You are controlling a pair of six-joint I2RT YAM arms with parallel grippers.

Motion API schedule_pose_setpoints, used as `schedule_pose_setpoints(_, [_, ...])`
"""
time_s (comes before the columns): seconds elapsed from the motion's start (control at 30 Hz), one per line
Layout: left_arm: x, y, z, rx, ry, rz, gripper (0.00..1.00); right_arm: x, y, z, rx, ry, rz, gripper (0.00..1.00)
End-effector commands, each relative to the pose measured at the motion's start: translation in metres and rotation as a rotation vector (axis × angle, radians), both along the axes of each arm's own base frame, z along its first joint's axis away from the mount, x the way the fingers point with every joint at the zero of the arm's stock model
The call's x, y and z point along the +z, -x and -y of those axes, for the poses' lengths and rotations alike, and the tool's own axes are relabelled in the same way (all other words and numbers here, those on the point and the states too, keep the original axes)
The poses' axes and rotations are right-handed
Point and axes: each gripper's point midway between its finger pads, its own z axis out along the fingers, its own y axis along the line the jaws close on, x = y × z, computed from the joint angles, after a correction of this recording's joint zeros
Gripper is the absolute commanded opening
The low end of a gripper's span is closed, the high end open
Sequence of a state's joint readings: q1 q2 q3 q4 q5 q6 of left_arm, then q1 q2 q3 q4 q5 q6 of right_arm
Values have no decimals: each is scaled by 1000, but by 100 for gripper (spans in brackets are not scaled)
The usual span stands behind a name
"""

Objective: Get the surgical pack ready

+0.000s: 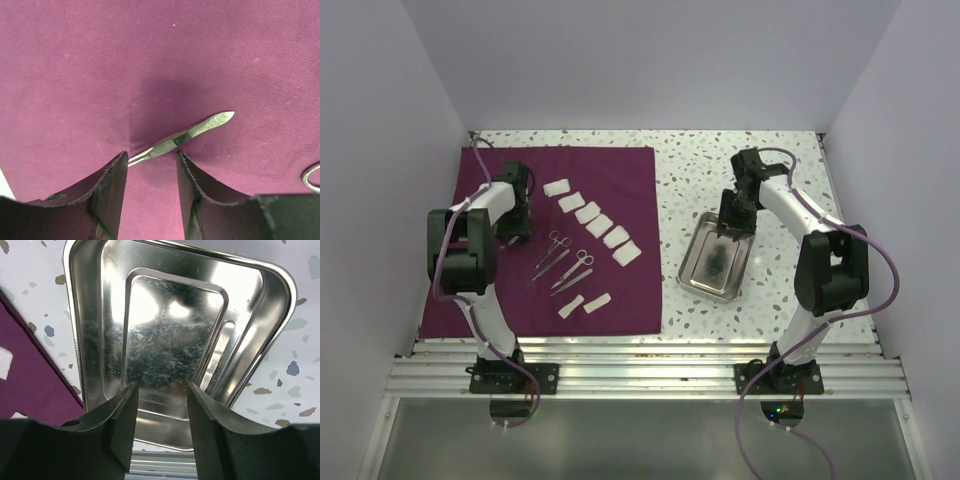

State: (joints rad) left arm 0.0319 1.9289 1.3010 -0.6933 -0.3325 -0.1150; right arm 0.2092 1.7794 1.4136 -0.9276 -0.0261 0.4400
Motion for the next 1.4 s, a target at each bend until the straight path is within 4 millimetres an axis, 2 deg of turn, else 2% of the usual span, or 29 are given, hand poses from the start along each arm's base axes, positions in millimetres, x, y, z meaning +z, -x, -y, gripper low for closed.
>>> schedule_pose_setpoints(0.0, [-1,-15,-2,-11,39,38,46,16,1,-6,29,-35,42,47])
schedule_pose_setpoints(0.17, [-6,-17,-2,-10,66,30,39,18,0,-8,39,-41,52,47])
schedule_pose_setpoints(0.33, [-5,-18,-1,-4,79,28,27,18,1,-7,39,-40,51,47])
schedule_pose_setpoints(0.53, [13,-16,5,17,111,58,17,24,0,-15,53,-57,62,47])
schedule_pose_setpoints(0.57, [15,-15,8,23,123,65,11,25,0,-16,57,-60,63,47])
schedule_pose_setpoints(0.67, [29,-12,17,34,171,90,1,33,-1,-27,81,-92,78,47])
schedule_pose_setpoints(0.7, [33,-9,21,35,190,92,0,36,1,-40,115,-140,77,47])
schedule_pose_setpoints(0.73, [45,-9,31,32,242,125,0,39,0,-49,139,-181,83,46])
schedule_pose_setpoints(0.77, [47,-4,39,30,275,129,0,42,2,-63,175,-240,82,47])
schedule_pose_setpoints(0.8, [52,-1,49,17,308,138,0,46,2,-81,221,-292,95,47])
schedule_pose_setpoints(0.83, [65,1,65,-4,377,174,0,49,7,-102,259,-385,72,47])
schedule_pose_setpoints(0.87, [63,10,74,-11,406,167,0,54,4,-116,282,-431,94,47])
schedule_pose_setpoints(0.9, [67,14,87,-31,438,173,0,55,10,-135,292,-475,80,47])
schedule_pose_setpoints(0.93, [80,18,102,-56,516,205,0,57,17,-151,308,-541,61,47])
schedule_pose_setpoints(0.97, [79,28,119,-66,569,196,0,64,9,-166,327,-596,112,47])
schedule_pose_setpoints(1.0, [84,30,134,-92,620,213,0,69,14,-184,305,-653,95,47])
schedule_pose_setpoints(1.03, [99,36,154,-103,713,239,0,71,20,-195,303,-711,80,47])
schedule_pose_setpoints(1.07, [97,44,170,-123,758,229,0,81,16,-214,328,-769,134,48])
schedule_pose_setpoints(1.23, [126,73,239,-216,998,225,0,109,12,-249,314,-870,193,46])
schedule_pose_setpoints(1.33, [135,82,261,-250,1038,223,0,103,10,-250,289,-825,179,45])
schedule_pose_setpoints(1.37, [140,85,269,-269,1048,220,0,94,12,-249,277,-805,146,45])
